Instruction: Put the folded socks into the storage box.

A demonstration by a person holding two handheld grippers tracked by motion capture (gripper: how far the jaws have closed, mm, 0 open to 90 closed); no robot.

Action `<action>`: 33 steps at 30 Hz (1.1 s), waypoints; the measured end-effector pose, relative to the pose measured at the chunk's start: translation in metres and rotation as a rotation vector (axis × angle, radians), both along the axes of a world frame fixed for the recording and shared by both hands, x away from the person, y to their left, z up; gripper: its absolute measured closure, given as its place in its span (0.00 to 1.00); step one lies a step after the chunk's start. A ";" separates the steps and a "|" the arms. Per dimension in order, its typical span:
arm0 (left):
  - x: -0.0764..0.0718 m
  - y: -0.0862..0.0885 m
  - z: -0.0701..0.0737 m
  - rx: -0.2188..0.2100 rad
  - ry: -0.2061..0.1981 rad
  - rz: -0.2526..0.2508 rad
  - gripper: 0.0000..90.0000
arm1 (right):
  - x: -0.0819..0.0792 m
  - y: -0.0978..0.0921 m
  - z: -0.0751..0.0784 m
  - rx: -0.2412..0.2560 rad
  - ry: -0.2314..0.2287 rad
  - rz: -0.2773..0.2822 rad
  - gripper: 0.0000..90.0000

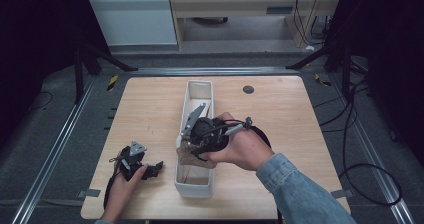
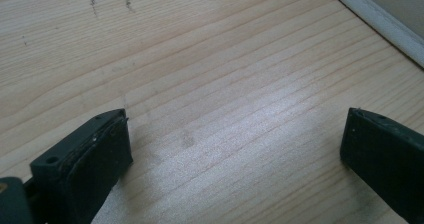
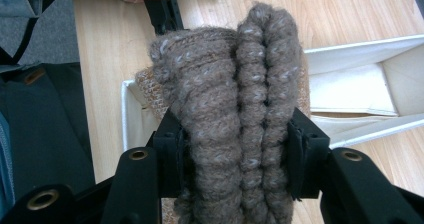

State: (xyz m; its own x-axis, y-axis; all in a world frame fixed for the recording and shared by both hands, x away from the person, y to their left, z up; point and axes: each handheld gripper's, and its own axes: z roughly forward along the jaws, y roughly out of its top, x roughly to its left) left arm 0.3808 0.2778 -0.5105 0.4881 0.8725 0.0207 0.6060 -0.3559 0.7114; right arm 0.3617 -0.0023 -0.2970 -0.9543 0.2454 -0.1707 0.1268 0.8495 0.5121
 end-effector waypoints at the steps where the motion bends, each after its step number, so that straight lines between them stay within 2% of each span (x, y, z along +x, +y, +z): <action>1: 0.000 0.000 0.000 0.000 0.000 0.000 0.00 | 0.000 0.001 0.000 -0.003 0.003 0.000 0.58; 12: 0.000 0.000 0.000 -0.001 -0.001 -0.001 0.00 | -0.001 0.002 -0.014 -0.027 0.029 0.001 0.58; 19: 0.000 0.000 0.000 -0.001 -0.001 -0.002 0.00 | -0.001 0.004 -0.022 -0.024 0.045 -0.001 0.58; 33: 0.001 0.000 0.000 -0.002 -0.001 -0.003 0.00 | -0.001 0.017 -0.044 -0.040 0.065 0.001 0.58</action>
State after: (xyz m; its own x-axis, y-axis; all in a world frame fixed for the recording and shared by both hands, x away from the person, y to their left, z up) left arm 0.3813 0.2778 -0.5106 0.4905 0.8712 0.0197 0.6043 -0.3563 0.7126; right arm 0.3602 0.0151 -0.3413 -0.9638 0.2391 -0.1177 0.1584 0.8690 0.4688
